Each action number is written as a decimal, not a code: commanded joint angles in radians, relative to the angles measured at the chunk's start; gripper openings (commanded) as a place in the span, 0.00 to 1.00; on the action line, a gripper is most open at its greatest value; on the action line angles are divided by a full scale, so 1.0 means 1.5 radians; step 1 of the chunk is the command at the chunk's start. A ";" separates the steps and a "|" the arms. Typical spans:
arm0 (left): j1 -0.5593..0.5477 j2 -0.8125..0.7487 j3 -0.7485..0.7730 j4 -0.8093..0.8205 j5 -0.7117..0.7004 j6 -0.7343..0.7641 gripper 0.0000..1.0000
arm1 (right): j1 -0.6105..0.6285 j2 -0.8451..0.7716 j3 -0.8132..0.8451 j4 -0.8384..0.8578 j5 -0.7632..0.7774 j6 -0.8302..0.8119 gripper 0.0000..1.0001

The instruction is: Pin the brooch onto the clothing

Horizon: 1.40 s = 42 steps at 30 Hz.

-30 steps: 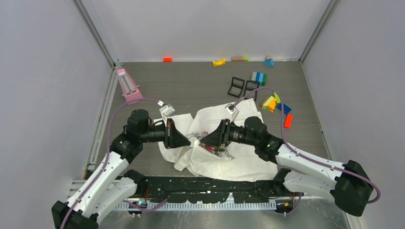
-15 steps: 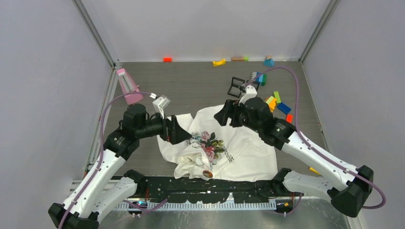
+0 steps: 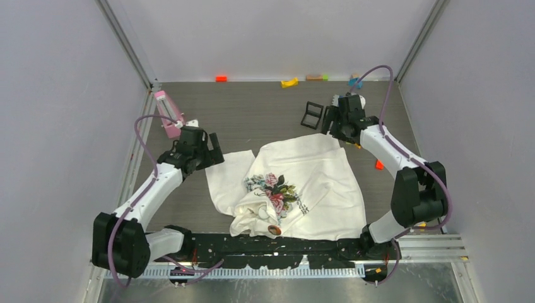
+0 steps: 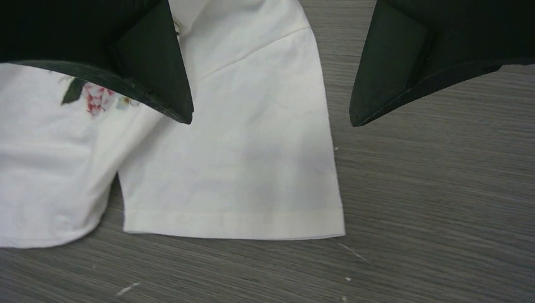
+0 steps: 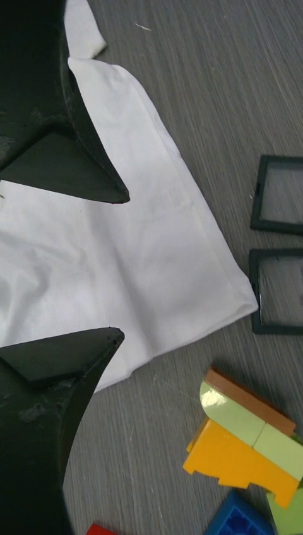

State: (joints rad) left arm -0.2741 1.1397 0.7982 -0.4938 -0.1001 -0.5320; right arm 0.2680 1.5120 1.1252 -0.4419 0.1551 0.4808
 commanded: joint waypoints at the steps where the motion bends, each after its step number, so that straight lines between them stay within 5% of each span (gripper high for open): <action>1: 0.019 0.060 -0.003 0.055 -0.105 -0.020 0.96 | -0.050 0.045 0.049 0.030 -0.029 0.003 0.77; 7: 0.021 0.158 0.020 0.080 -0.119 -0.015 0.86 | -0.093 0.102 0.064 0.057 -0.043 0.004 0.76; 18: 0.024 0.276 0.058 0.102 -0.117 -0.022 0.84 | -0.099 0.198 0.098 0.046 -0.034 -0.033 0.73; 25: 0.024 0.311 0.068 0.107 -0.116 -0.019 0.66 | -0.101 0.215 0.105 0.046 -0.040 -0.034 0.70; 36: 0.025 0.343 0.073 0.107 -0.120 -0.018 0.60 | -0.103 0.253 0.118 0.049 -0.043 -0.047 0.69; 42: 0.040 0.354 0.071 0.114 -0.103 -0.030 0.44 | -0.104 0.273 0.120 0.049 -0.074 -0.047 0.65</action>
State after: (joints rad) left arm -0.2348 1.6341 0.8982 -0.3397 -0.2546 -0.5522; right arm 0.1173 1.9129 1.2690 -0.3920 0.0761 0.4206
